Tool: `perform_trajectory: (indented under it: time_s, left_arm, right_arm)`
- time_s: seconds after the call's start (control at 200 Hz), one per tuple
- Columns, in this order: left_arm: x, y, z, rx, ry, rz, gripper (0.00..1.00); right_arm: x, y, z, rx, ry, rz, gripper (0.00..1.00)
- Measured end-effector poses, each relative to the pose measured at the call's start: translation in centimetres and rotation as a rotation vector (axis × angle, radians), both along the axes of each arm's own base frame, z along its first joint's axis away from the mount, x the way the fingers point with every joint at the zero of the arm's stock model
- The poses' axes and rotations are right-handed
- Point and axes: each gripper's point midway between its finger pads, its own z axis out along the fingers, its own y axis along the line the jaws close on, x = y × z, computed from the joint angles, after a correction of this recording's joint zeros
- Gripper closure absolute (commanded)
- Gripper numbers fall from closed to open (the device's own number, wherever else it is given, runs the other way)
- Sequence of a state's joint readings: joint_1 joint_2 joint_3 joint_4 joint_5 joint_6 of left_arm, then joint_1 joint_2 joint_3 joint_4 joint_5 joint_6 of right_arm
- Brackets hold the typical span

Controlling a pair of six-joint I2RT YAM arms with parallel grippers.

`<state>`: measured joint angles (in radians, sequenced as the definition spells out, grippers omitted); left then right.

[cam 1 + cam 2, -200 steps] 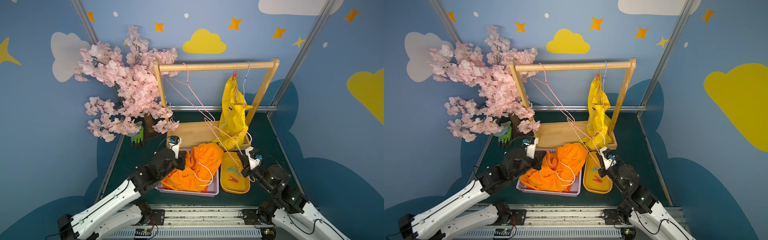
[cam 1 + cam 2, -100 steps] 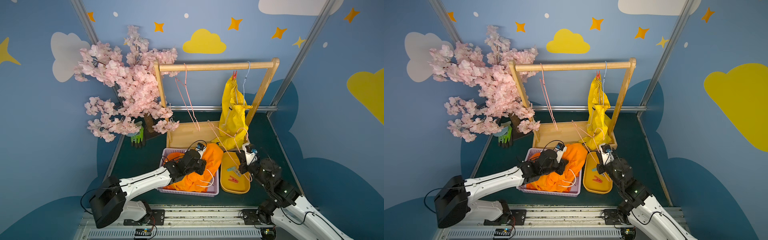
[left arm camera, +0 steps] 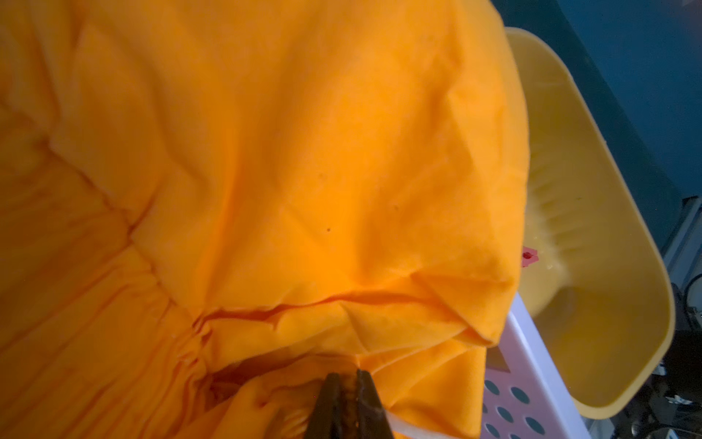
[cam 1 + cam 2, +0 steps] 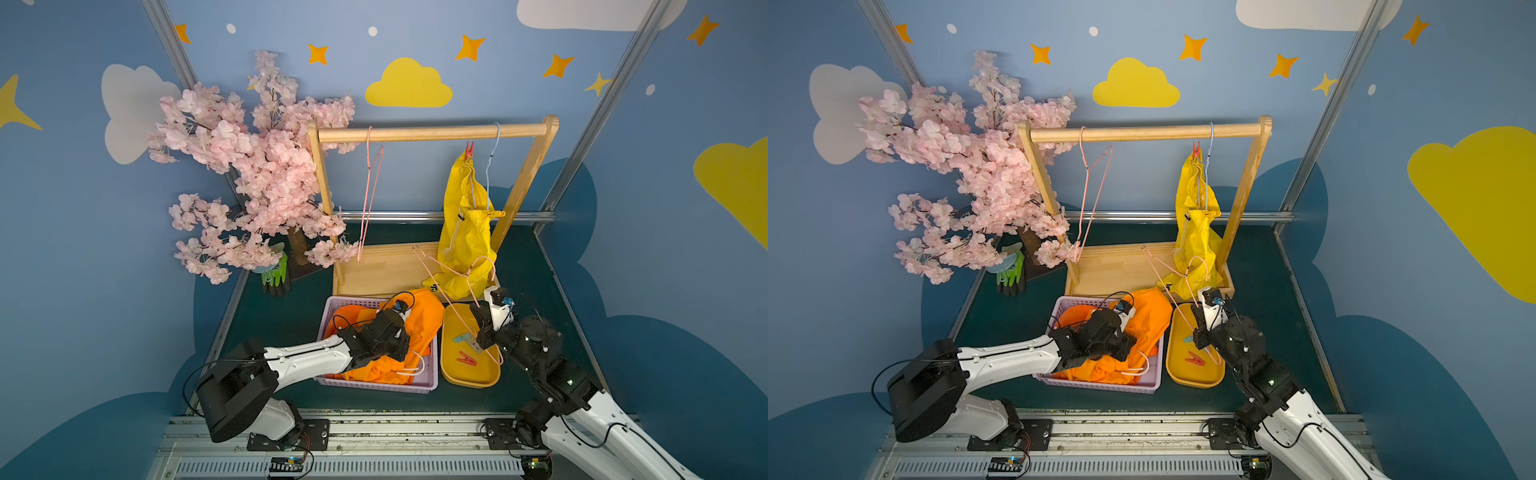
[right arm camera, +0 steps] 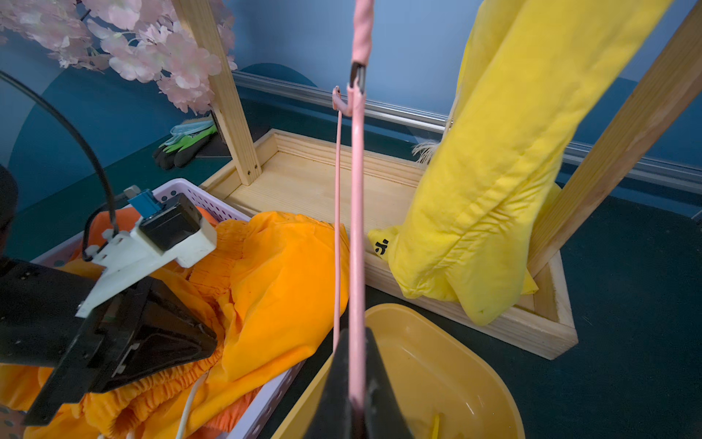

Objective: Remove the clothespins securing shorts to the hanger
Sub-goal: Place the shorts in the basket, then place the hanger at the clothesline.

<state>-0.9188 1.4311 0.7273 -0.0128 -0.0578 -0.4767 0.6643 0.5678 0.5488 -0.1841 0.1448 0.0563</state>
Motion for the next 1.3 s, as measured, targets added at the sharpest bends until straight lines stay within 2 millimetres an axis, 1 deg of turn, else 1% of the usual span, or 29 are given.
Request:
perform_trajectory:
  time_s: [0.01, 0.045, 0.06, 0.115, 0.18, 0.25, 0.32, 0.395, 0.44, 0.531, 0.646, 0.691, 0.736, 0.861, 0.921, 1.001, 1.096, 1.156, 1.211, 1.296]
  left_arm:
    - [-0.1, 0.0, 0.1, 0.000, -0.002, -0.003, 0.25]
    - [-0.2, 0.1, 1.0, -0.006, -0.011, -0.006, 0.04]
    - [-0.3, 0.2, 1.4, -0.010, -0.016, -0.006, 0.01]
    - [-0.4, 0.7, 3.2, -0.023, -0.046, -0.007, 0.00]
    - [-0.5, 1.3, 6.0, -0.057, -0.097, -0.006, 0.00]
    - [-0.9, 1.9, 9.5, -0.117, -0.174, -0.017, 0.00]
    - [-1.5, 2.7, 13.4, -0.197, -0.267, -0.033, 0.00]
    - [-2.4, 3.7, 17.6, -0.285, -0.386, -0.055, 0.00]
    - [-3.1, 4.5, 19.6, -0.326, -0.456, -0.071, 0.00]
    - [-4.4, 6.3, 22.8, -0.373, -0.589, -0.099, 0.00]
    - [-5.6, 8.5, 25.4, -0.371, -0.750, -0.117, 0.01]
    - [-5.8, 9.1, 26.0, -0.350, -0.801, -0.125, 0.01]
    - [-5.9, 9.5, 26.0, -0.313, -0.838, -0.138, 0.01]
    - [-6.3, 9.7, 24.9, -0.190, -0.890, -0.219, 0.01]
    - [-6.6, 9.6, 24.1, -0.133, -0.904, -0.276, 0.00]
    - [-7.3, 9.6, 23.2, -0.076, -0.915, -0.353, 0.00]
    - [-8.4, 9.4, 22.5, -0.030, -0.921, -0.458, 0.01]
    - [-9.0, 9.3, 22.1, -0.008, -0.919, -0.514, 0.01]
    - [-9.3, 9.1, 21.6, 0.014, -0.911, -0.559, 0.01]
    - [-9.7, 8.9, 20.6, 0.050, -0.883, -0.622, 0.02]
  right_arm:
    - [0.0, 0.0, 0.0, -0.001, 0.001, 0.001, 1.00]
    - [-0.1, 0.1, -0.1, -0.002, 0.006, 0.007, 1.00]
    - [-0.1, 0.1, -0.2, -0.003, 0.008, 0.009, 1.00]
    - [-0.3, 0.2, -0.3, -0.006, 0.014, 0.020, 1.00]
    - [-0.5, 0.4, -0.5, -0.012, 0.020, 0.038, 1.00]
    - [-0.8, 0.9, -0.7, -0.022, 0.027, 0.075, 1.00]
    - [-1.2, 1.5, -0.8, -0.035, 0.034, 0.121, 1.00]
    - [-1.6, 2.1, -0.5, -0.048, 0.035, 0.168, 1.00]
    - [-1.8, 2.5, -0.3, -0.056, 0.031, 0.197, 1.00]
    - [-2.4, 3.3, 0.2, -0.069, 0.012, 0.263, 1.00]
    - [-3.4, 4.7, 0.3, -0.102, -0.026, 0.376, 1.00]
    - [-3.9, 5.2, 0.3, -0.119, -0.044, 0.424, 1.00]
    - [-4.4, 5.8, 0.2, -0.142, -0.069, 0.478, 1.00]
    - [-6.0, 7.0, 0.3, -0.210, -0.164, 0.621, 1.00]
    - [-6.7, 7.2, 0.8, -0.228, -0.224, 0.666, 1.00]
    - [-8.0, 7.3, 1.9, -0.262, -0.344, 0.742, 1.00]
    - [-9.5, 7.3, 3.0, -0.293, -0.477, 0.814, 1.00]
    - [-10.3, 7.3, 3.4, -0.305, -0.533, 0.850, 1.00]
    - [-10.8, 7.4, 3.2, -0.325, -0.559, 0.886, 1.00]
    - [-11.2, 7.5, 2.2, -0.357, -0.555, 0.940, 1.00]
